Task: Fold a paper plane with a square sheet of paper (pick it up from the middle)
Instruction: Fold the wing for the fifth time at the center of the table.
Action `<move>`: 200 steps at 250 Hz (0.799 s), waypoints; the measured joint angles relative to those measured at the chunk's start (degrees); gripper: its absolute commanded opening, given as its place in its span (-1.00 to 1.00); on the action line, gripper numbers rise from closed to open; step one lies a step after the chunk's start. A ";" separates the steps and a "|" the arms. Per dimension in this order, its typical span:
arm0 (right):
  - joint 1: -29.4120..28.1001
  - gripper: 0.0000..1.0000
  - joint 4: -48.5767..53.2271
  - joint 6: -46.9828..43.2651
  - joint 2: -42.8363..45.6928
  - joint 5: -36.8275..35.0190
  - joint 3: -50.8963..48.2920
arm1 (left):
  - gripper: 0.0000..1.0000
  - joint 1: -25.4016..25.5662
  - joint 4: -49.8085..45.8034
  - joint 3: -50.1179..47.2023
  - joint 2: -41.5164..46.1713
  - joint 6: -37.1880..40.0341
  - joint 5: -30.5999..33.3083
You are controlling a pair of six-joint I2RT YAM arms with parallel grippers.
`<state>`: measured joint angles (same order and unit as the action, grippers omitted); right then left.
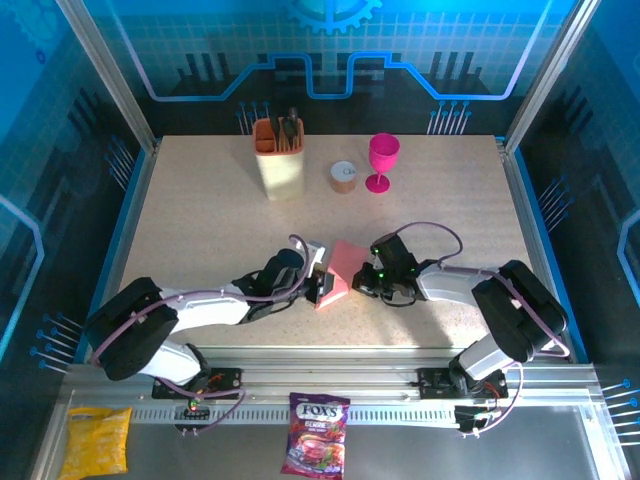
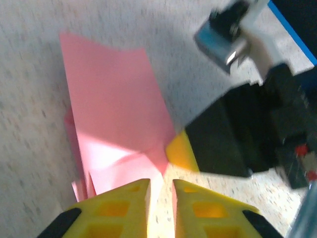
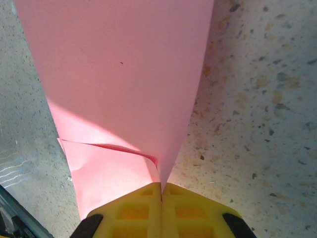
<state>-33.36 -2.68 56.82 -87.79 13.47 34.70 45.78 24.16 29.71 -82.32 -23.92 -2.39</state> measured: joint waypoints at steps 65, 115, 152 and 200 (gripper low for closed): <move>-0.39 -1.00 -0.63 1.11 0.00 -1.07 -0.02 | -0.80 3.02 -0.09 -1.75 -1.27 -1.73 -4.72; -0.72 -1.00 -0.83 1.31 0.00 -1.27 -0.02 | -0.86 3.52 0.50 -1.75 -5.44 -1.90 -6.05; -0.74 -1.00 -0.90 1.31 0.00 -1.29 -0.11 | -0.91 3.52 0.55 -1.75 -6.64 -1.86 -4.87; -0.74 -1.00 -0.87 1.51 0.00 -1.29 -0.33 | -0.96 2.95 1.38 -1.86 -8.09 -1.79 -1.99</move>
<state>-34.11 -3.55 58.33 -87.79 12.19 34.37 48.73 25.54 27.86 -90.41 -25.71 -4.38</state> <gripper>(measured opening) 0.061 0.052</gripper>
